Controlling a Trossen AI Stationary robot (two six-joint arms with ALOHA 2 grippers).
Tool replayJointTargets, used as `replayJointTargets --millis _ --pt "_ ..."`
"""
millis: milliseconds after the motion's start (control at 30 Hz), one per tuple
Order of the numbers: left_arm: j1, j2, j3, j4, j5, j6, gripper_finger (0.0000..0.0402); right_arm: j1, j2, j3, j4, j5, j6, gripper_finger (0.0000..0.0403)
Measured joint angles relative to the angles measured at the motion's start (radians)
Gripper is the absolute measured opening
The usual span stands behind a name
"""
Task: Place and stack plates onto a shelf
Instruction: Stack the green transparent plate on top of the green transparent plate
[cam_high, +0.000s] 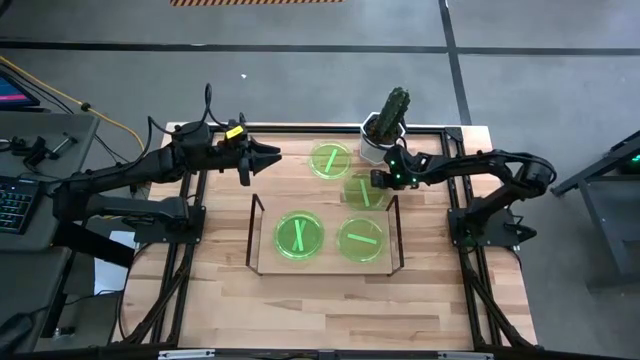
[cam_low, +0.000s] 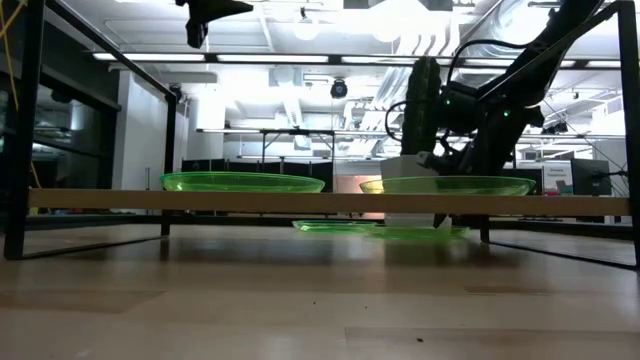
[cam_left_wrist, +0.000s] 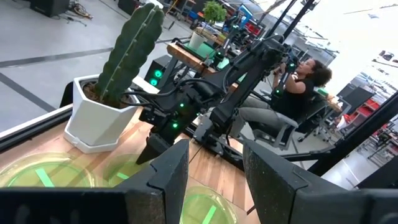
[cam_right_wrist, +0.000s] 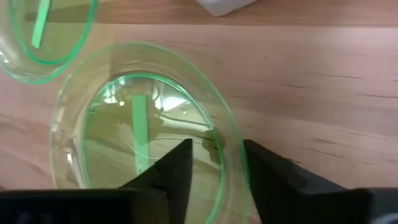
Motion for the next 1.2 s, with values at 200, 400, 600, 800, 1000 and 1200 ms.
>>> replayJointTargets --millis 200,400,600,800,1000,1200 --pt "0.0 0.001 0.0 0.0 0.0 0.001 0.0141 -0.001 0.002 -0.002 -0.044 0.032 -0.011 0.0014" --pt "0.0 0.001 0.0 0.001 0.0 0.0 0.0141 -0.003 -0.061 -0.006 -0.055 0.027 -0.02 0.0002" --pt "0.0 0.001 0.0 0.001 0.0 0.001 0.0141 -0.004 -0.219 -0.007 -0.052 0.006 -0.035 0.0" --pt "0.0 0.001 0.0 0.002 0.0 0.002 0.0141 -0.002 -0.318 -0.007 -0.011 -0.056 -0.045 0.0" --pt "0.0 0.001 0.0 0.002 0.0 0.002 0.0141 0.012 -0.369 -0.006 0.044 -0.067 -0.02 0.0" --pt "0.0 0.001 0.0 0.002 0.0 0.002 0.0141 0.029 -0.415 -0.006 0.176 -0.127 0.005 0.0"
